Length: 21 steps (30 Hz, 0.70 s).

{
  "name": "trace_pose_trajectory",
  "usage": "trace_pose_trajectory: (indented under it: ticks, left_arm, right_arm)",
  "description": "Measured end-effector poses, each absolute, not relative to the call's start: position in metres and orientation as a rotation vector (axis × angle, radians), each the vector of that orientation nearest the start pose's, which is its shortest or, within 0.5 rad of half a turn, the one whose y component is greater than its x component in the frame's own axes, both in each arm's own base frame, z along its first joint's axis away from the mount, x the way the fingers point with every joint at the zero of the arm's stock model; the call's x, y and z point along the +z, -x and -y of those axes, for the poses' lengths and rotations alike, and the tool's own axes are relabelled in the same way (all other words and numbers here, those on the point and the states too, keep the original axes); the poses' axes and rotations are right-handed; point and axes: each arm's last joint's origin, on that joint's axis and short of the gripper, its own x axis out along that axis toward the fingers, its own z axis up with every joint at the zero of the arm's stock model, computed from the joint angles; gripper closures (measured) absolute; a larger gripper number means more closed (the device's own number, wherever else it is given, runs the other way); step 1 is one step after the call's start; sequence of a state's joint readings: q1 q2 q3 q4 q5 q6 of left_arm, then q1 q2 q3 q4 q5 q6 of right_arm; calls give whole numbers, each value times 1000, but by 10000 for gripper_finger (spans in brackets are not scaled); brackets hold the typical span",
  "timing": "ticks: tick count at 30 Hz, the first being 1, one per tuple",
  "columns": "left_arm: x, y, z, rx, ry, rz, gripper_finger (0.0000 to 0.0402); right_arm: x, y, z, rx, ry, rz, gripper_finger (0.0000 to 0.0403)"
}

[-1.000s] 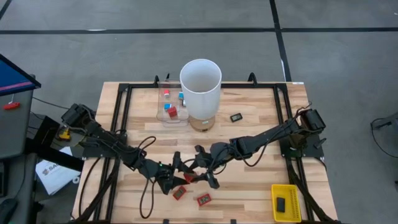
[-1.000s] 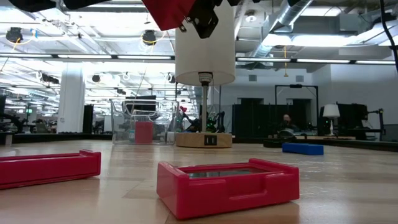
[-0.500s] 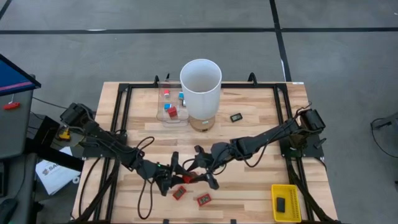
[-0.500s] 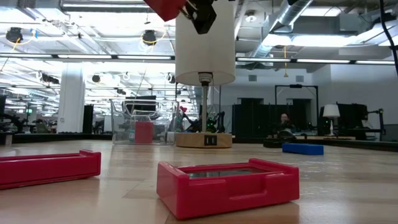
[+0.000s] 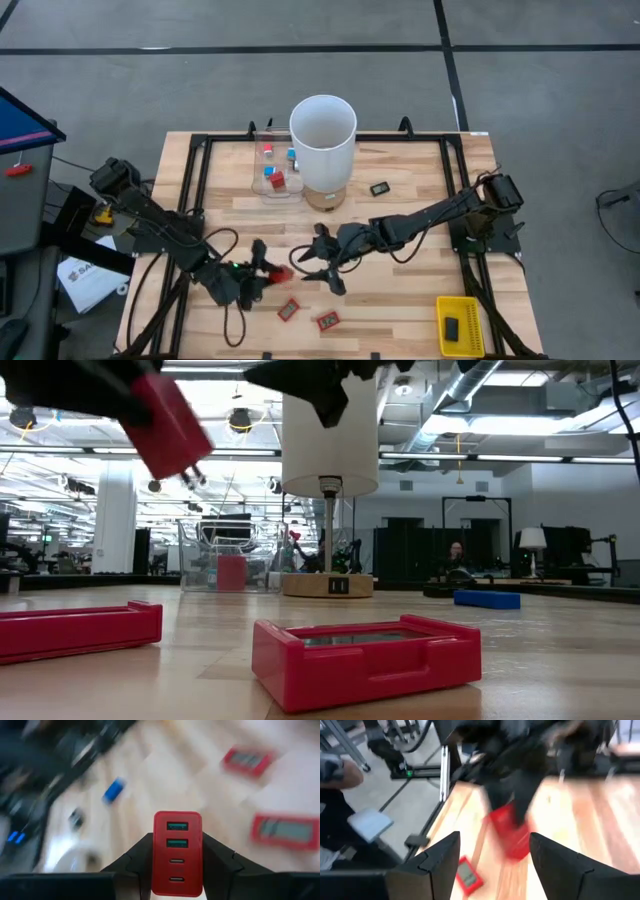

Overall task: Pick & Place Office items
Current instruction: Put the red charger adapter into the transparent bin

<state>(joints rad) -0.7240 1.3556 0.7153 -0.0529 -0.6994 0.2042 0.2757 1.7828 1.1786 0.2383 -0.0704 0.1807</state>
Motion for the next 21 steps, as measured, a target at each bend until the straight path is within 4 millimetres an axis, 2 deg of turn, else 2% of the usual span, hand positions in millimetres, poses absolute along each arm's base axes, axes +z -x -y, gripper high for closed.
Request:
trace_pose_trajectory:
  ticks: [5,10,18,21]
  left_arm:
    - [202,-192,138,138,-645,-677,288]
    - [215,-183,109,364,-543,-648,288]
    - [248,-182,42,603,-311,-562,288]
    - [258,-186,13,614,-207,-540,288]
  right_arm:
    - [226,-374,-133,332,-198,-540,178]
    - [214,-355,-161,297,-266,-701,183]
    - [201,-319,-201,120,-231,-823,194]
    - [199,-310,-210,55,-201,-821,199]
